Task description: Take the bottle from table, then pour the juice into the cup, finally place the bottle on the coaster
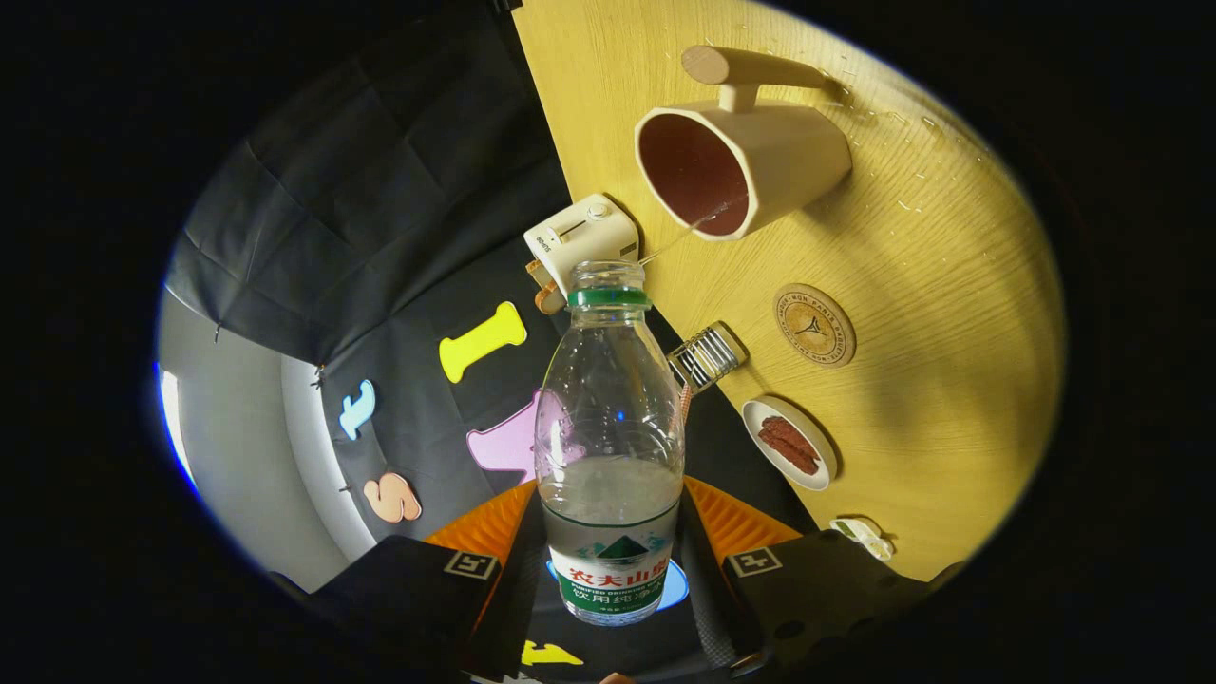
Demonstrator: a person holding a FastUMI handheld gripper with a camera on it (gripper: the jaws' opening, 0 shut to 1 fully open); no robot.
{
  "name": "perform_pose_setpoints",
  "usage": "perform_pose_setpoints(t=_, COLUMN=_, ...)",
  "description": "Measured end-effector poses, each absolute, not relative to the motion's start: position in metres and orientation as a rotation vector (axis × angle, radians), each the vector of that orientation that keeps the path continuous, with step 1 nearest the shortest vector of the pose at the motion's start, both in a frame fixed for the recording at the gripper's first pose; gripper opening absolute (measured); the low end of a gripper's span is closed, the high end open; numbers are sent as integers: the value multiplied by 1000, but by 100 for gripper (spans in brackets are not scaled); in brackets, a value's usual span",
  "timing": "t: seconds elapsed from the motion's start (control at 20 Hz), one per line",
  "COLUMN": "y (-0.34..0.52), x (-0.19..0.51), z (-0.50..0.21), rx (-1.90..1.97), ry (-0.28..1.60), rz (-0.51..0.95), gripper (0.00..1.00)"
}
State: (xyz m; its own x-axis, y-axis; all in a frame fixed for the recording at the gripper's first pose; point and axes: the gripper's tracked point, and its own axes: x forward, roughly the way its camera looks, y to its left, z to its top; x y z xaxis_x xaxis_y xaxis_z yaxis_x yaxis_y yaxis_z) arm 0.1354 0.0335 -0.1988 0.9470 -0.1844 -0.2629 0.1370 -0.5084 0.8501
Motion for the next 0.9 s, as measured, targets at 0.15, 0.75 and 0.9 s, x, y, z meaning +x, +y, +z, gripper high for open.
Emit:
perform_pose_setpoints(t=0.15, y=31, x=140, z=-192, rx=2086, ry=-70, rz=-395, gripper=72)
perform_pose_setpoints(t=0.75, y=36, x=140, z=-210, rx=1931, ry=-33, rz=-415, gripper=72)
perform_pose_setpoints(t=0.9, y=40, x=136, z=-219, rx=1755, ry=9, rz=-407, gripper=72)
